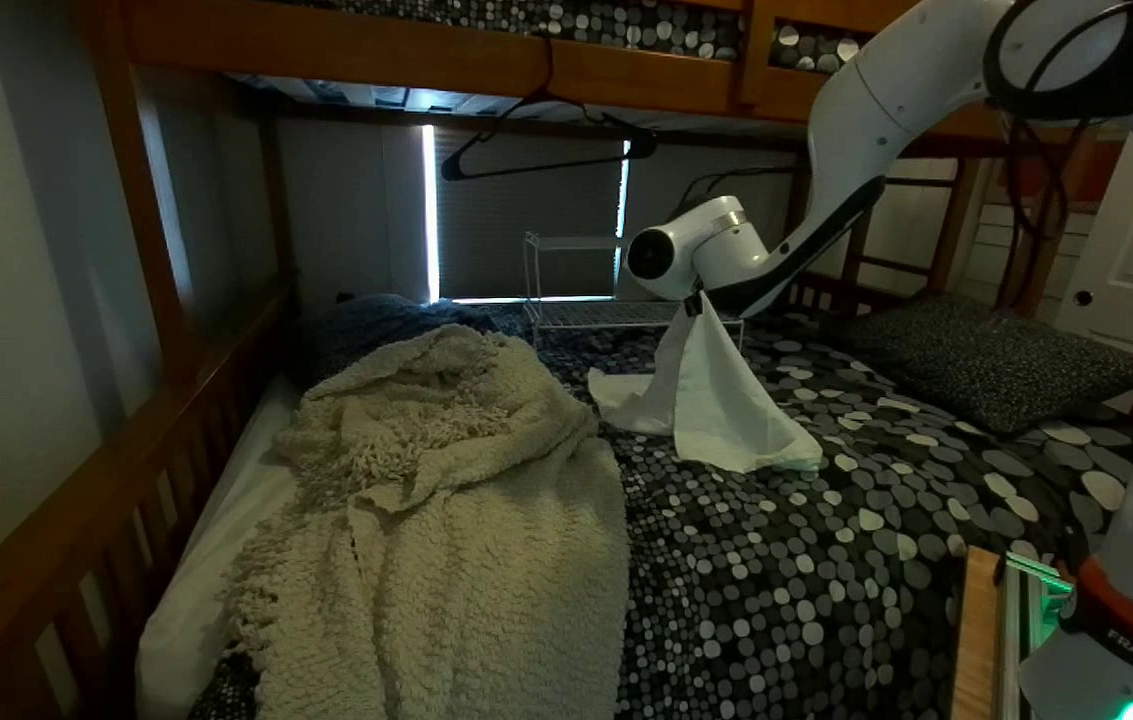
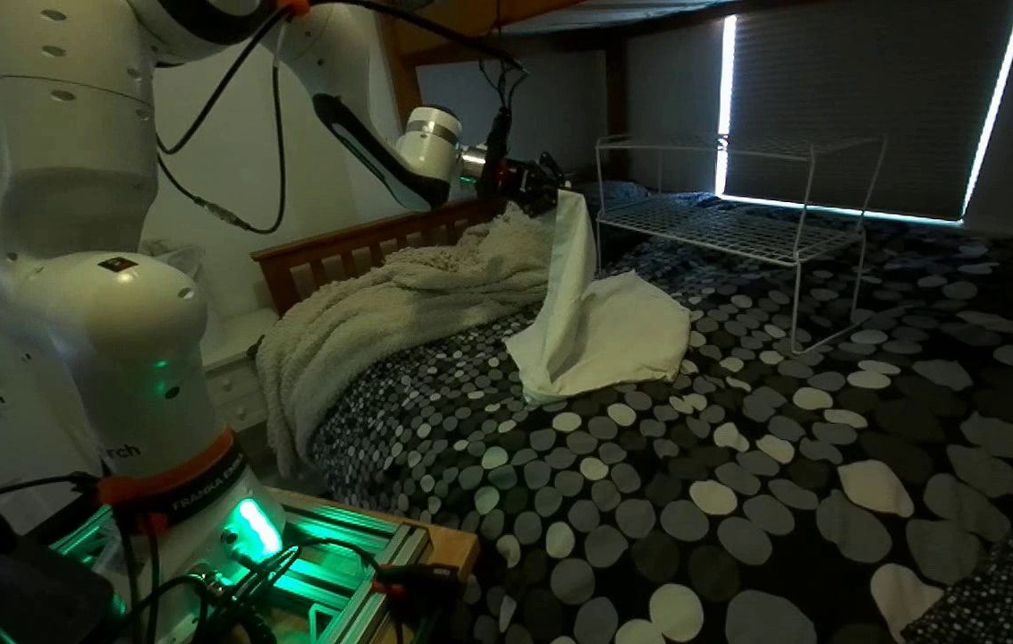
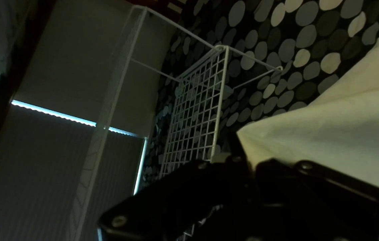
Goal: Fold the white pillow case in half
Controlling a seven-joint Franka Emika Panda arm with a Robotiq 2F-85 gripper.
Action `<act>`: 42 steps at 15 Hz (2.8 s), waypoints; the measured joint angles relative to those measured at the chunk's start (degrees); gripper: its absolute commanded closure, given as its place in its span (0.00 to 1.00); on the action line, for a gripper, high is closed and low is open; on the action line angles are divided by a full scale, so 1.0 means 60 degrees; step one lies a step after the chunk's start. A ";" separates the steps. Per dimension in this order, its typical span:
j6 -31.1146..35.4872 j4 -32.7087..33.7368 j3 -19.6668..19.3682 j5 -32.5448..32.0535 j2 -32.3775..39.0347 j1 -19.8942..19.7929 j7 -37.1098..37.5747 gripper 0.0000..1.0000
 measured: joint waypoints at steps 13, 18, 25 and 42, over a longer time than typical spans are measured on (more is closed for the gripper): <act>0.0641 0.0685 -0.0023 -0.0025 0.0628 -0.0242 -0.0306 1.00; 0.2871 0.2085 -0.0030 0.0927 0.1834 -0.1020 -0.2175 1.00; 0.4523 0.4514 0.1052 0.6198 0.4069 -0.2734 -0.6604 1.00; 0.5689 0.9991 0.0150 0.8592 0.8324 -0.2649 -0.6586 0.24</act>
